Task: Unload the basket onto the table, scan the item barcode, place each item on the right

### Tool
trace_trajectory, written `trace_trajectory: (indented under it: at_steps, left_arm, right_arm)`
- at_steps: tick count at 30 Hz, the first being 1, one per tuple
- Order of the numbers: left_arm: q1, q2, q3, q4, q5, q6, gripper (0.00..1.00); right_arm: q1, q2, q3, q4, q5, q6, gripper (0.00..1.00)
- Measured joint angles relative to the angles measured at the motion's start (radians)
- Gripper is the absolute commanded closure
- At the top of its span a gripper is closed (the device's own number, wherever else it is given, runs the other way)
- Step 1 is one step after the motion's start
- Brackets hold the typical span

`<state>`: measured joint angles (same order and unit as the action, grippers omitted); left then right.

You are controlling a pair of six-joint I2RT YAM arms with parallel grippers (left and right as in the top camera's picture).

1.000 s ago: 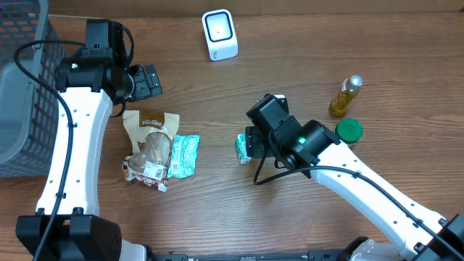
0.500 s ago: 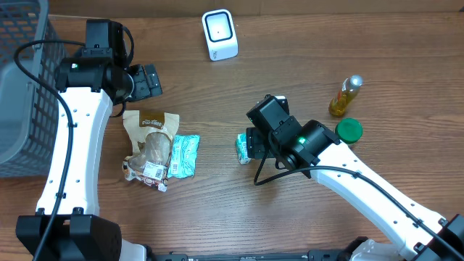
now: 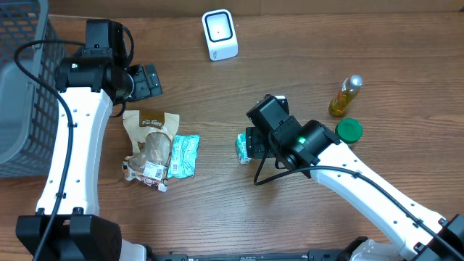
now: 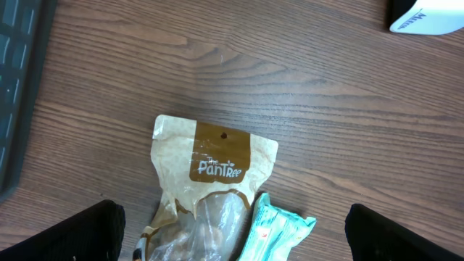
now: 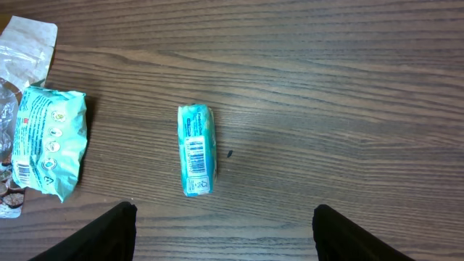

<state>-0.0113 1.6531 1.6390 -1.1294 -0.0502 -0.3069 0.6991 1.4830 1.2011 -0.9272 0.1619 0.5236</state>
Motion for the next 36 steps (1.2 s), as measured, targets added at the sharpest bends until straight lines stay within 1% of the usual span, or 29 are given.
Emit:
trace_trajectory:
  at_steps: [7,22,27,36]
  left_arm:
    - [0.0,0.0,0.0,0.0,0.0,0.0,0.0]
    - [0.0,0.0,0.0,0.0,0.0,0.0,0.0]
    - [0.0,0.0,0.0,0.0,0.0,0.0,0.0]
    - [0.0,0.0,0.0,-0.001,0.007,-0.002,0.0]
  right_arm:
    - [0.0,0.0,0.0,0.0,0.0,0.0,0.21]
    - [0.0,0.0,0.0,0.0,0.0,0.0,0.2]
    - [0.0,0.0,0.0,0.0,0.003,0.0,0.15]
    - [0.0,0.0,0.0,0.0,0.011,0.0,0.1]
